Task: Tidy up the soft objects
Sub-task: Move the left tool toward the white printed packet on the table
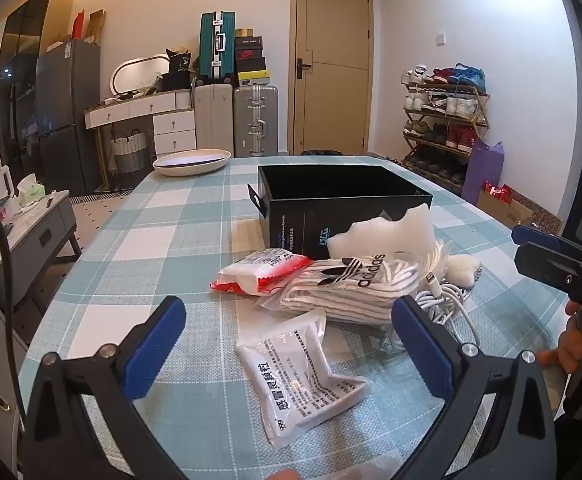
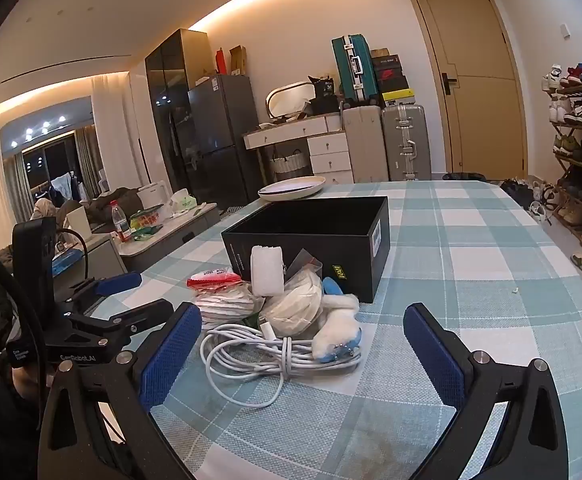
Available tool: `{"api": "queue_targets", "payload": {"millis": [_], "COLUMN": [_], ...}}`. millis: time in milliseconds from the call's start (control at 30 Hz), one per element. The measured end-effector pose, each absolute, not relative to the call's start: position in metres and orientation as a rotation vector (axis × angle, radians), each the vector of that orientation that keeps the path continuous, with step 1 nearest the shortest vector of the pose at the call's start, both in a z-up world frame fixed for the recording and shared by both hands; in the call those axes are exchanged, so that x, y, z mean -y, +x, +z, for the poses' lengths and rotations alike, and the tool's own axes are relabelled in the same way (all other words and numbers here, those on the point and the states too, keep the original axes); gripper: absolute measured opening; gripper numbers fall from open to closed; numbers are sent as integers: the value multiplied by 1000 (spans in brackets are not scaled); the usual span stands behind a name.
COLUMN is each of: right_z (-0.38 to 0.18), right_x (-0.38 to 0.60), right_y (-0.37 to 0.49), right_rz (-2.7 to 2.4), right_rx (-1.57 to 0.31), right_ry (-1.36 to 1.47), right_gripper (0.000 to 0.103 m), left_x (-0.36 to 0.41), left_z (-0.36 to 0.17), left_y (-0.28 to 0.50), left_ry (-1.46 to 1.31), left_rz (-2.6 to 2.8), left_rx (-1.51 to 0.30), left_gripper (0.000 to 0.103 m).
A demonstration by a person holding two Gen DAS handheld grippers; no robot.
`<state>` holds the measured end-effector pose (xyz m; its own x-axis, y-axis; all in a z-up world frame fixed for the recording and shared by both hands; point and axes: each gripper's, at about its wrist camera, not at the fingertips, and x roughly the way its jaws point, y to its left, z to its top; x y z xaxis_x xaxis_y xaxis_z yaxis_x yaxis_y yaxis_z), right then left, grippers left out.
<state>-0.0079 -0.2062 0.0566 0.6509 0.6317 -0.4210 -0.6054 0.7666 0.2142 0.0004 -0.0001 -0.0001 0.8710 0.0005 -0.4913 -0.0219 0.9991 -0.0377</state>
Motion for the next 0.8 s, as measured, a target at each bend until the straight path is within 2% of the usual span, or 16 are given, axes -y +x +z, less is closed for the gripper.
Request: {"api": "queue_targets", "payload": {"millis": [800], "right_z": [52], "right_x": [204], "right_y": [-6], "right_rz": [685], "right_rx": [-501], "right_ry": [40], "right_gripper": [103], "left_x": [-6], "left_z": [3], "left_y": [-4], "left_ry": [-66], "left_rz": [-3], "left_rx": [-480], "left_gripper": [103]}}
